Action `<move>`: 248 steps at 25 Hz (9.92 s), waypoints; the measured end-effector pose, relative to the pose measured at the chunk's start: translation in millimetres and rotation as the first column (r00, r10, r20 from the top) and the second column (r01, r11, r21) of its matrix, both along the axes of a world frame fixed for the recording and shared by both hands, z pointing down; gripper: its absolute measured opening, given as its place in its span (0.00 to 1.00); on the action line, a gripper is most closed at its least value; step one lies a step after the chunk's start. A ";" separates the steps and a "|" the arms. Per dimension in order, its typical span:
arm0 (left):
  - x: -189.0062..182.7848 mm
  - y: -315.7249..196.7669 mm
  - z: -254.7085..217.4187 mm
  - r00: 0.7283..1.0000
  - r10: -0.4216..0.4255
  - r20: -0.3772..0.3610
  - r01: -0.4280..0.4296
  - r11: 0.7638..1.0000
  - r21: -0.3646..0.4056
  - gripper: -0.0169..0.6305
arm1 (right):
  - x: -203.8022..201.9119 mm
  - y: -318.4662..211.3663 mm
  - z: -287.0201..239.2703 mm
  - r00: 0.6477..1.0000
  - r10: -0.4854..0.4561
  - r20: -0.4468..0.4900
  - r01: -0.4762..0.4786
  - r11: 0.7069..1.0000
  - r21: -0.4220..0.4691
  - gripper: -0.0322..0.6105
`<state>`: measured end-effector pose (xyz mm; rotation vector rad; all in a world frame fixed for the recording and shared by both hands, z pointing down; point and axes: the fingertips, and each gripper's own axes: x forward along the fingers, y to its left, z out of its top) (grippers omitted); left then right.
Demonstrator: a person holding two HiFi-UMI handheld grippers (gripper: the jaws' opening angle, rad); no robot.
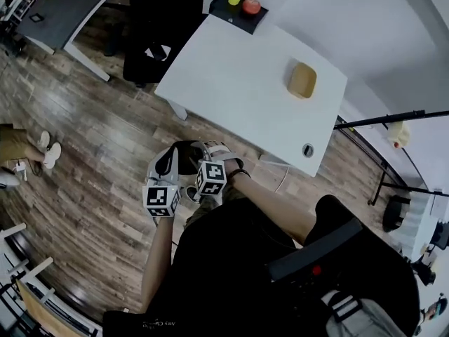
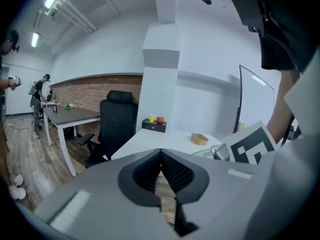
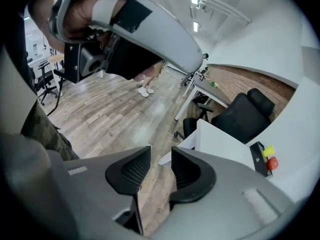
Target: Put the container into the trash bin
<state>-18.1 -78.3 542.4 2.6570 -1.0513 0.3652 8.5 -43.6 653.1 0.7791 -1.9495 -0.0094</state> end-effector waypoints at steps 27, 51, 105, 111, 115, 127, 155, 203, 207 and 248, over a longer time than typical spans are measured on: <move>275.7 -8.0 -43.6 0.848 0.530 -0.020 -0.523 0.842 0.136 0.02 | 291.7 -12.1 -91.0 0.786 0.561 0.260 -0.610 0.771 0.181 0.28; 296.9 -34.5 -28.0 0.868 0.496 0.018 -0.494 0.862 0.114 0.02 | 502.3 -16.1 -15.3 0.670 0.736 0.096 -0.743 0.666 0.066 0.27; 100.9 -43.2 -4.2 0.999 0.027 -0.028 -0.026 0.999 0.022 0.02 | 275.2 -115.6 -14.8 0.964 0.243 -0.107 -0.238 0.970 0.054 0.10; 32.9 -25.3 9.1 0.994 -0.107 -0.004 0.107 0.994 -0.004 0.02 | 170.1 -116.7 -16.6 0.996 0.063 -0.068 -0.060 0.997 0.052 0.10; -4.3 0.6 15.2 0.982 -0.189 0.024 0.189 0.982 -0.023 0.02 | 100.4 -92.7 -2.8 0.997 -0.068 -0.036 0.069 0.998 0.016 0.10; -70.0 63.0 68.8 0.962 -0.261 0.074 0.268 0.957 -0.114 0.02 | -12.5 3.0 85.7 0.942 -0.325 -0.080 0.319 0.945 -0.080 0.11; -102.3 110.1 215.2 0.937 -0.335 0.093 0.347 0.884 -0.313 0.02 | -75.4 75.2 253.4 0.865 -0.485 -0.129 0.457 0.867 -0.199 0.10; -123.8 79.1 205.7 0.940 -0.322 0.115 0.341 0.880 -0.330 0.02 | -81.4 52.4 239.8 0.923 -0.382 -0.047 0.356 0.895 -0.269 0.23; -126.0 80.8 202.2 0.939 -0.323 0.116 0.344 0.881 -0.326 0.02 | -82.3 53.9 234.8 0.927 -0.372 -0.042 0.349 0.899 -0.265 0.23; -139.6 47.0 67.5 0.960 -0.277 0.043 0.280 0.956 -0.091 0.02 | -127.5 35.6 -19.0 0.956 -0.246 0.160 0.243 0.969 0.037 0.16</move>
